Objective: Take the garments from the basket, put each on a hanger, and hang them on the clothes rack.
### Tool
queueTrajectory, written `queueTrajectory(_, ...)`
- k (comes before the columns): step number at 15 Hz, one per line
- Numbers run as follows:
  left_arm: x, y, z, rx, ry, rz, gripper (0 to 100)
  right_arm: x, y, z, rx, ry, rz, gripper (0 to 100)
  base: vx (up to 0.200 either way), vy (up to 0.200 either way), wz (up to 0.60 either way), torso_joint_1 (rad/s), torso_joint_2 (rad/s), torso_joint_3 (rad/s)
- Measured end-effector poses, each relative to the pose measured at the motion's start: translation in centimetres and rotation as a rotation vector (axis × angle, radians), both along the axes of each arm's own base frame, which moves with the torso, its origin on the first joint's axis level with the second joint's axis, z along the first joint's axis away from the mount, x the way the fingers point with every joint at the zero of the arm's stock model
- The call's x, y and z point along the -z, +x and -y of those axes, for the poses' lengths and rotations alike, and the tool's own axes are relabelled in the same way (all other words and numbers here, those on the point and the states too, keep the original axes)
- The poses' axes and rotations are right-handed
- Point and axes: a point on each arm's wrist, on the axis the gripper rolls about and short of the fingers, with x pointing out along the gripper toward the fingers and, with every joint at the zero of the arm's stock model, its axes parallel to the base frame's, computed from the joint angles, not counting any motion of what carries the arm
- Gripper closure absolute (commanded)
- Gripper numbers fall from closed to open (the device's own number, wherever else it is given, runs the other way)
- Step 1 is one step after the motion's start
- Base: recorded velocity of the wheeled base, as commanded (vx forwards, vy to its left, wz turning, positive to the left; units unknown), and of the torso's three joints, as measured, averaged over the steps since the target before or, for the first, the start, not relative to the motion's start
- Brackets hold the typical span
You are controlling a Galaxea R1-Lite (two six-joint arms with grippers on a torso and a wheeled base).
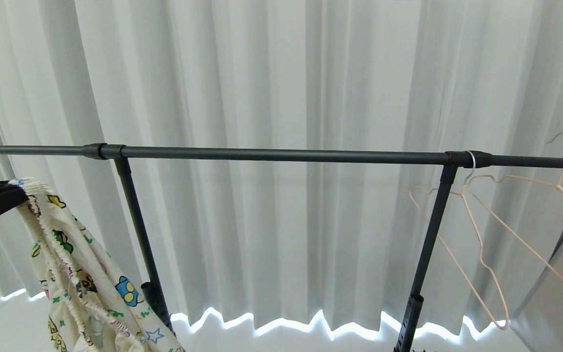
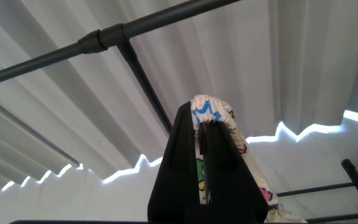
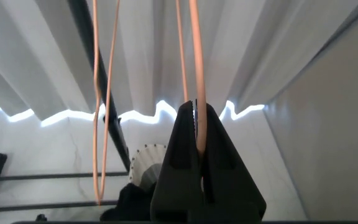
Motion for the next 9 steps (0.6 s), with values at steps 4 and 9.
queueTrajectory(4,-0.1,-0.1,0.0,0.001,0.0,0.004,100,-0.1,-1.0,-0.1,-0.008,-0.008,0.028,100,-0.2,0.0,0.0,-0.005,0.0,0.002)
queueTrajectory(9,0.0,-0.1,0.0,0.003,-0.003,0.002,100,-0.6,-1.7,-0.9,-0.13,0.025,0.073,100,-0.04,0.0,0.0,0.001,0.0,0.0)
